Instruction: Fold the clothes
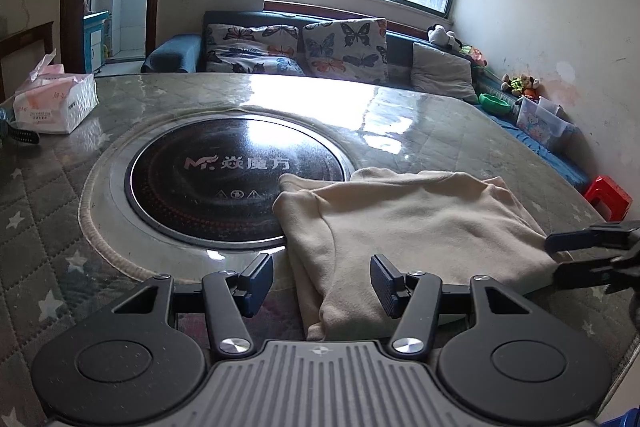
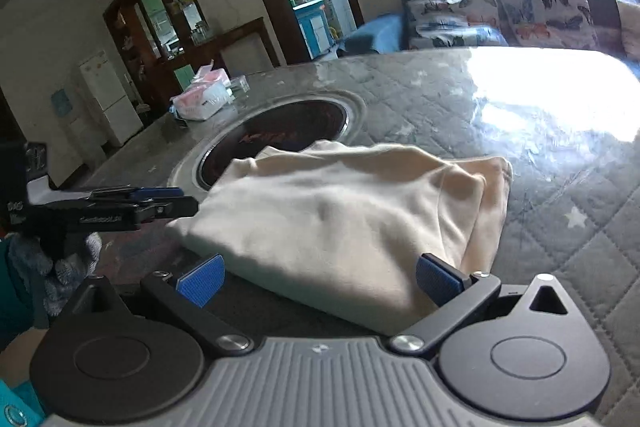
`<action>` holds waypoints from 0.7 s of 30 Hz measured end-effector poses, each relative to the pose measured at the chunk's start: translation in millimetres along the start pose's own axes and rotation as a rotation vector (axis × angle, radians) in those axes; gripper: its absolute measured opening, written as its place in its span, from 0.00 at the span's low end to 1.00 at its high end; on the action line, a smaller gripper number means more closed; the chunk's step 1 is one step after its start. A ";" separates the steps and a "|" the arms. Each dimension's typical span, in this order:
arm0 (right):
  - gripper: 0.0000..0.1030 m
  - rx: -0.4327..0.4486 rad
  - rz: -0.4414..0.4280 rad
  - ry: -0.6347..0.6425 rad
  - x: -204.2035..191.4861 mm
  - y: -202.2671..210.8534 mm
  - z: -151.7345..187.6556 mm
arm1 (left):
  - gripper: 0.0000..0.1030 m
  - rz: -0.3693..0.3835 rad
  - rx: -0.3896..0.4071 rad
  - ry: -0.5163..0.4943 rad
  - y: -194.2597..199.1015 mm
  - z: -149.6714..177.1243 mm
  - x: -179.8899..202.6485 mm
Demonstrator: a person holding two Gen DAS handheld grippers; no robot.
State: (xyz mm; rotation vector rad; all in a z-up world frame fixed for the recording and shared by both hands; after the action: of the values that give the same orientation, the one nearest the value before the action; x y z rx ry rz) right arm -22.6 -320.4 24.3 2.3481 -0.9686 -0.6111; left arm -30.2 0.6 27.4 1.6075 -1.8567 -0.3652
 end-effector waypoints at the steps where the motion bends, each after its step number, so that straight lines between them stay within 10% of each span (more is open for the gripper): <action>1: 1.00 -0.001 0.000 0.003 0.9 -2.1 -2.2 | 0.56 -0.001 -0.003 0.000 -0.4 0.5 -0.1; 21: 1.00 -0.034 0.017 -0.015 43.7 -71.9 -60.4 | 0.57 -0.012 -0.012 0.017 0.3 -0.5 -7.2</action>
State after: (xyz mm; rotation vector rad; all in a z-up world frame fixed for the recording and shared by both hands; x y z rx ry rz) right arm 76.6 -291.3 17.1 2.3062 -0.9764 -0.6347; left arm -29.9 7.6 26.0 1.6096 -1.8294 -0.3659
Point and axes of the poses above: each gripper's, at about its wrist camera, not at the fingertips, and y roughly against the way its jaws point, x to its right, z to its underside, the point moved 2 cm from there along -y, roughly the way its jaws point, and after that the axes turned 9 degrees about y, right-handed, at the moved point
